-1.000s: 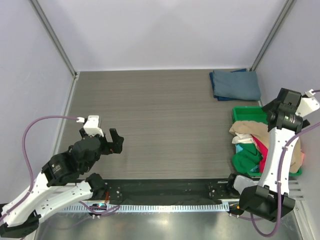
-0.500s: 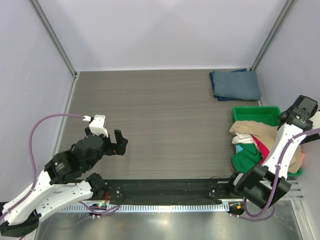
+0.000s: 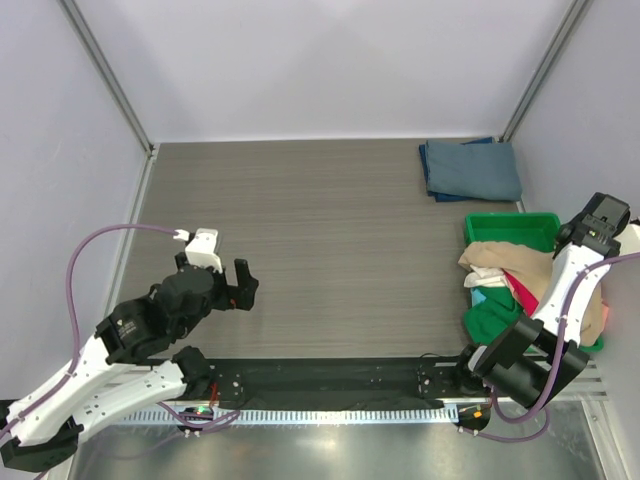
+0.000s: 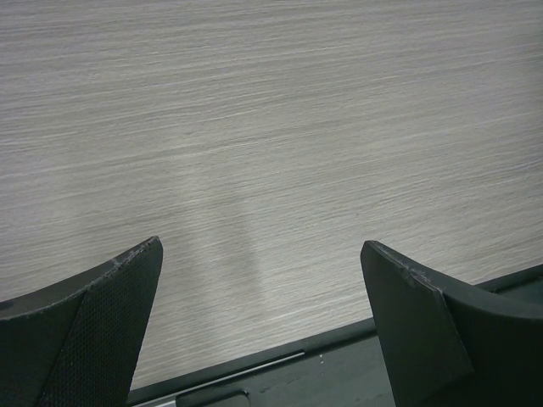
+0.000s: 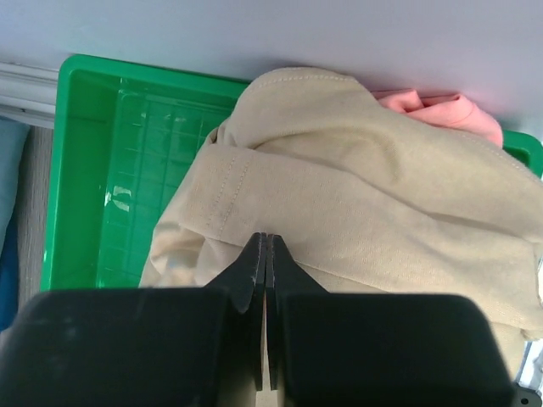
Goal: Fold and stack the t-shirts
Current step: Grab the tshirt from the pile
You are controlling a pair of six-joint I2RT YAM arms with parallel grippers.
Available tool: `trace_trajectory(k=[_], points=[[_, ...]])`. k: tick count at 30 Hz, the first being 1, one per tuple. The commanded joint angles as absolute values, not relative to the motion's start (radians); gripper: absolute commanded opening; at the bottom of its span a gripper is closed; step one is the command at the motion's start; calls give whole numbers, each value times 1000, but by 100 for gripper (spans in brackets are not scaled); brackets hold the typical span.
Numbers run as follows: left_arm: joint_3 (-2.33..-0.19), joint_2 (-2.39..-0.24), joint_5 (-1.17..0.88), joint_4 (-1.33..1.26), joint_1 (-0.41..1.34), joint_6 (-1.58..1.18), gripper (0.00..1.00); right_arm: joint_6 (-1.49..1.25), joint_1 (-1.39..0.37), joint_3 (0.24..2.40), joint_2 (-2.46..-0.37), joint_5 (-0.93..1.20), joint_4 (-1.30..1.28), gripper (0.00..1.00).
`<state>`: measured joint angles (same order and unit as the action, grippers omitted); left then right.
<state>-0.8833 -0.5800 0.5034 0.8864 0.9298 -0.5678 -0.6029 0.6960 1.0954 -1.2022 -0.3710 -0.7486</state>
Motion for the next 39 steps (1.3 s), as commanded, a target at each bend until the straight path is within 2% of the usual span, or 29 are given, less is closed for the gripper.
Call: trace_trajectory(k=[1, 3, 4, 6, 7, 13, 17, 21, 22, 24, 26, 28, 33, 39], points=[[-882, -589, 500, 853, 928, -560, 100, -606, 701, 1080, -1172, -353, -696, 1], [-884, -588, 502, 851, 928, -560, 100, -601, 701, 1080, -1164, -336, -692, 1], [-882, -588, 502, 853, 928, -560, 100, -600, 701, 1083, -1160, -328, -693, 22], [-882, -588, 500, 853, 928, -560, 100, -604, 701, 1094, -1155, -318, -695, 71], [-882, -588, 500, 850, 930, -560, 100, -609, 701, 1095, -1160, -322, -693, 98], [-882, -604, 495, 851, 928, -558, 100, -620, 701, 1103, -1232, -319, -683, 100], [-882, -617, 495, 853, 930, -558, 100, -621, 701, 1094, -1282, -307, -652, 97], [-882, -627, 495, 853, 928, -558, 100, -617, 703, 1083, -1276, -304, -629, 60], [-882, -629, 494, 851, 930, -558, 100, -617, 703, 1086, -1272, -307, -629, 40], [-882, -637, 494, 851, 930, -558, 100, -615, 703, 1091, -1256, -302, -627, 30], [-884, -640, 492, 853, 930, -558, 100, -615, 703, 1098, -1243, -298, -629, 24], [-884, -641, 492, 854, 928, -558, 100, -615, 703, 1103, -1218, -278, -630, 2], [-885, -641, 489, 853, 928, -558, 100, -620, 701, 1152, -1157, -216, -663, 1], [-885, -627, 494, 853, 928, -558, 100, -647, 652, 1322, -1059, -46, -702, 1]])
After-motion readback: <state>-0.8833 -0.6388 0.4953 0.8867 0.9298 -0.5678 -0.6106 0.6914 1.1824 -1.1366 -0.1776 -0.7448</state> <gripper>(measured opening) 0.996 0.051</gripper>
